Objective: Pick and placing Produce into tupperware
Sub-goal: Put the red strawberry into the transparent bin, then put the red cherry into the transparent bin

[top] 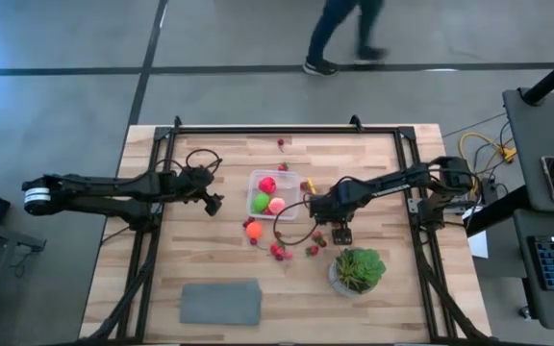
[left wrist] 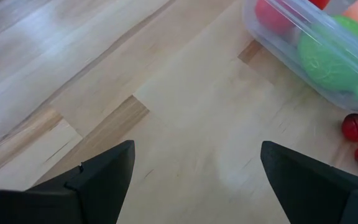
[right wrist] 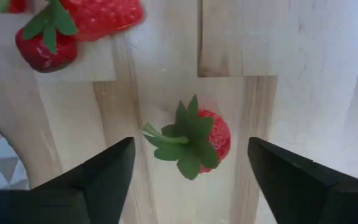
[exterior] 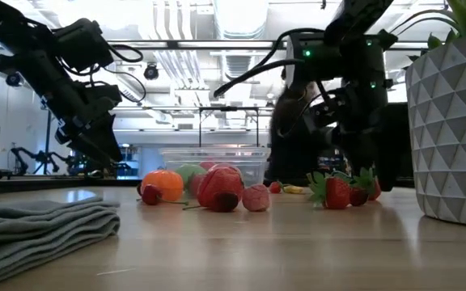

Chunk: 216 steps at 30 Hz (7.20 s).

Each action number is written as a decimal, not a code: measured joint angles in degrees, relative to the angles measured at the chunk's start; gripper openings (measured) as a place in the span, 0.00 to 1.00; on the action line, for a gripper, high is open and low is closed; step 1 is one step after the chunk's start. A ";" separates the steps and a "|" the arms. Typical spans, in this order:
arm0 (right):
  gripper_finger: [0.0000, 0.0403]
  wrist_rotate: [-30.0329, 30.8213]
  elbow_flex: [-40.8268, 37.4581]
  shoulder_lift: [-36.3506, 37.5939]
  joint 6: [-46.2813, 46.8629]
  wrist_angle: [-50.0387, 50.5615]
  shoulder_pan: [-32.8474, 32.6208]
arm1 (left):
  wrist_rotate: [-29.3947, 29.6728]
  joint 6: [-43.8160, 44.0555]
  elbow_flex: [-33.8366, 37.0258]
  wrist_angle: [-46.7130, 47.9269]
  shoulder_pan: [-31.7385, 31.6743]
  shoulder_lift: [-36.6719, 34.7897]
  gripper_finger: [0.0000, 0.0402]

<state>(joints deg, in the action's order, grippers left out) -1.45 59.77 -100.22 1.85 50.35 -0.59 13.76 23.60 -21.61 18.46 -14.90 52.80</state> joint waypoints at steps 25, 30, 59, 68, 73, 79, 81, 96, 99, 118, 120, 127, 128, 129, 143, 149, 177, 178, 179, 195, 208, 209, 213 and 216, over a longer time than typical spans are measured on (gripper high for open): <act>0.52 3.21 -2.36 -0.04 4.18 -3.98 -0.42 | -3.67 0.07 0.02 0.00 0.00 -0.09 0.83; 0.46 3.17 -2.36 -0.04 4.15 -3.93 -0.53 | -3.65 0.09 0.02 -0.02 0.00 -0.09 0.83; 0.39 -6.22 18.97 -3.84 -1.48 -15.40 10.59 | -3.66 0.45 -0.11 -3.41 0.00 0.00 0.83; 0.40 -12.59 32.12 -16.06 -7.66 -14.01 11.73 | -9.52 4.54 -0.13 -4.14 0.01 -0.08 0.83; 0.46 -12.52 37.79 -18.67 -9.84 -8.38 12.00 | -13.62 4.63 -0.15 -4.50 0.02 -0.22 0.83; 0.58 -12.09 38.09 -18.18 -8.96 -5.86 12.73 | -16.93 6.94 -0.15 -4.51 0.04 -0.20 0.83; 0.61 -11.41 37.65 -17.20 -8.18 -4.48 12.92 | -17.14 10.41 -0.15 -4.81 0.04 -0.22 0.83; 0.62 -1.70 21.11 -1.99 0.17 -1.36 14.78 | -23.97 20.55 0.27 -15.94 0.00 0.68 0.83; 0.63 -1.78 14.02 2.03 3.60 -3.96 14.93 | -28.21 20.06 0.63 -16.08 0.18 1.82 0.83; 0.62 -1.42 -4.15 15.85 18.11 -12.26 12.85 | -14.26 -16.00 0.61 -20.84 12.02 14.38 0.83; 0.62 -1.42 -4.20 15.87 18.12 -12.23 12.85 | -13.71 -16.50 0.59 -22.97 12.02 15.93 0.83; 0.62 -1.42 -4.26 15.87 18.12 -12.39 12.85 | -14.01 -16.50 0.55 -27.42 13.19 20.82 0.82; 0.62 -1.42 -4.25 15.87 18.10 -12.39 12.85 | -14.08 -16.50 0.55 -27.38 13.55 21.20 0.81; 0.61 -1.42 -4.19 15.85 18.08 -12.36 12.85 | -14.07 -16.50 0.54 -27.74 13.90 21.58 0.80; 0.61 -1.42 -4.39 15.85 17.73 -12.32 12.86 | -13.27 -16.50 -0.35 -32.00 16.26 26.52 0.62; 0.61 -1.42 -4.42 15.82 17.92 -12.28 12.85 | -11.00 -16.47 -0.67 -32.55 17.78 28.99 0.62; 0.60 -1.42 -4.61 15.80 18.10 -12.55 12.85 | -10.40 -16.48 -4.33 -31.30 18.04 32.45 0.21; 0.60 -1.42 -4.61 15.80 18.10 -12.55 12.85 | -10.43 -16.48 -4.52 -30.28 18.08 32.09 0.21; 0.60 -1.40 -4.61 15.80 18.10 -12.55 12.85 | -10.48 -16.50 -4.75 -28.73 18.08 31.43 0.21; 0.61 0.22 -4.61 15.80 17.22 -14.22 12.87 | -4.96 -22.62 -9.63 -7.94 17.14 9.79 0.21; 0.60 0.13 -4.51 15.80 17.25 -15.31 12.81 | -4.46 -37.77 -12.74 -26.85 9.73 20.73 0.21; 0.61 0.15 -4.36 15.80 17.46 -15.19 12.70 | -4.45 -37.57 -13.08 -28.30 8.90 22.31 0.21; 0.61 0.12 -3.82 15.80 17.89 -14.97 12.22 | -4.38 -37.42 -17.48 -28.35 7.15 27.57 0.21; 0.61 0.15 -3.61 15.80 18.08 -14.88 11.93 | -4.37 -37.42 -22.47 -22.68 6.97 30.86 0.25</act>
<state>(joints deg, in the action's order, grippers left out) -1.30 56.16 -84.42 19.92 35.46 11.34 9.39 -13.82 -44.07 -4.22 -7.92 83.66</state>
